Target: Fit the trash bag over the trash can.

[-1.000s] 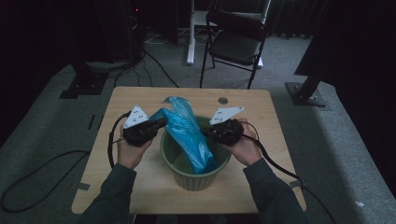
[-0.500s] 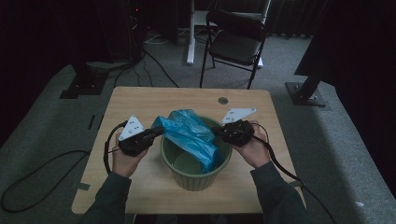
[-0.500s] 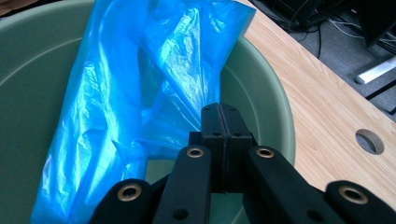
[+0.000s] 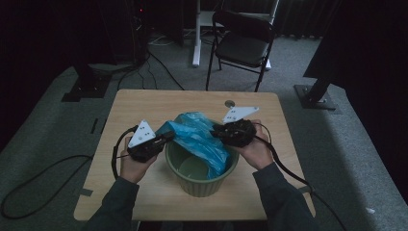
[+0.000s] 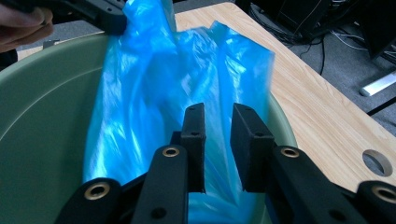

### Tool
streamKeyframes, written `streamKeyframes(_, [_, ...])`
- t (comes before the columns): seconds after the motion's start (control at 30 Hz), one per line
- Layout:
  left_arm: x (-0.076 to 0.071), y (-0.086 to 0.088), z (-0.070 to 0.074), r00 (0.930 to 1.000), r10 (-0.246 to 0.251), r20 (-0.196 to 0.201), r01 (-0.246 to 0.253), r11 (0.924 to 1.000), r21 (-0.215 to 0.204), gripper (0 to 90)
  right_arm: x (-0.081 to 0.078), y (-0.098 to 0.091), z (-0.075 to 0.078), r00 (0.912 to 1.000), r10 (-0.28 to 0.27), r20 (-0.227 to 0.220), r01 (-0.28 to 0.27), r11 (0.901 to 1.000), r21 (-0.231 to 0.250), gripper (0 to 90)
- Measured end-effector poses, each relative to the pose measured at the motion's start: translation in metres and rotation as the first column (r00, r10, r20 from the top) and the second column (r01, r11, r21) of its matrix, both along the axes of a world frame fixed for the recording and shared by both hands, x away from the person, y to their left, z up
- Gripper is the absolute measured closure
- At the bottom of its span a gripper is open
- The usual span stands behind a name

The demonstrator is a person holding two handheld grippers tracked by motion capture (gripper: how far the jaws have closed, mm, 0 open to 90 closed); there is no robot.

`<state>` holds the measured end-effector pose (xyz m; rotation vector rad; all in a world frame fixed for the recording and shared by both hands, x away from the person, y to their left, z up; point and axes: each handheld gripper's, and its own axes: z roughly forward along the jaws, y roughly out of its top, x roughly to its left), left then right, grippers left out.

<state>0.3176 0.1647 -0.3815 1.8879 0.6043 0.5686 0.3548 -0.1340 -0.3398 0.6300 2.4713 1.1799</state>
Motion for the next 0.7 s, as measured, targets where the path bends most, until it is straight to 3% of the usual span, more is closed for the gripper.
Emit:
streamKeyframes(0.27, [-0.002, -0.005, 0.0, 0.9995, -0.029, 0.009, 0.029, 0.9994, 0.018, 88.6, 0.014, 0.018, 0.003, 0.9995, -0.03, -0.011, 0.03, 0.9995, -0.011, 69.5])
streamKeyframes(0.7, [-0.001, -0.009, 0.001, 0.9992, -0.037, 0.011, 0.037, 0.9992, 0.016, 88.5, 0.033, 0.041, -0.001, 0.9982, -0.015, -0.059, 0.013, 0.9995, -0.029, 60.1])
